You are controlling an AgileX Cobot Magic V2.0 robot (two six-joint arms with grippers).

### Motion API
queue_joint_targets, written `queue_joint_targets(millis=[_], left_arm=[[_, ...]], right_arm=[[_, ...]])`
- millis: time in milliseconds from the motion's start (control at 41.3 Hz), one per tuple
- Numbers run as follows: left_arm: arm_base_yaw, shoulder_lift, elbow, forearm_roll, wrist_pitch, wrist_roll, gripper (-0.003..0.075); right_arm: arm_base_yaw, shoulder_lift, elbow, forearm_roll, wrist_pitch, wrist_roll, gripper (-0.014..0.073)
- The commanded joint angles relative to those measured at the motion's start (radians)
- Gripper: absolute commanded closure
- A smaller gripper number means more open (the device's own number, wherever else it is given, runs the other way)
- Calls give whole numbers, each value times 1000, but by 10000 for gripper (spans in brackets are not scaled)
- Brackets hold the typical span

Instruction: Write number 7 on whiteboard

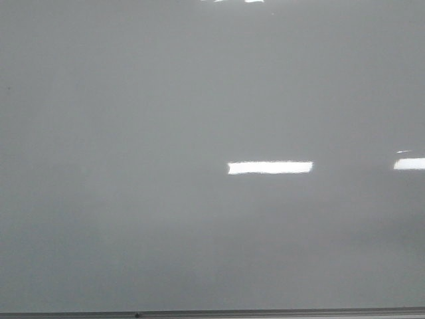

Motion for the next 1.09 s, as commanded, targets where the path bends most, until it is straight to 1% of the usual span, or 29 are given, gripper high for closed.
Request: queue_joint_targets(millis=[0, 799, 944, 1065], left_arm=[[-5, -14, 4, -10, -78, -10, 741], [-5, -14, 4, -10, -89, -10, 741], [-5, -14, 4, -10, -143, -10, 741], [-5, -14, 4, -10, -217, -10, 741]], right_arm=[[3, -17, -3, -9, -80, 1, 662], [3, -17, -3, -9, -87, 1, 662], [3, -17, -4, -9, -119, 1, 662], [3, -17, -7, -9, -169, 1, 662]])
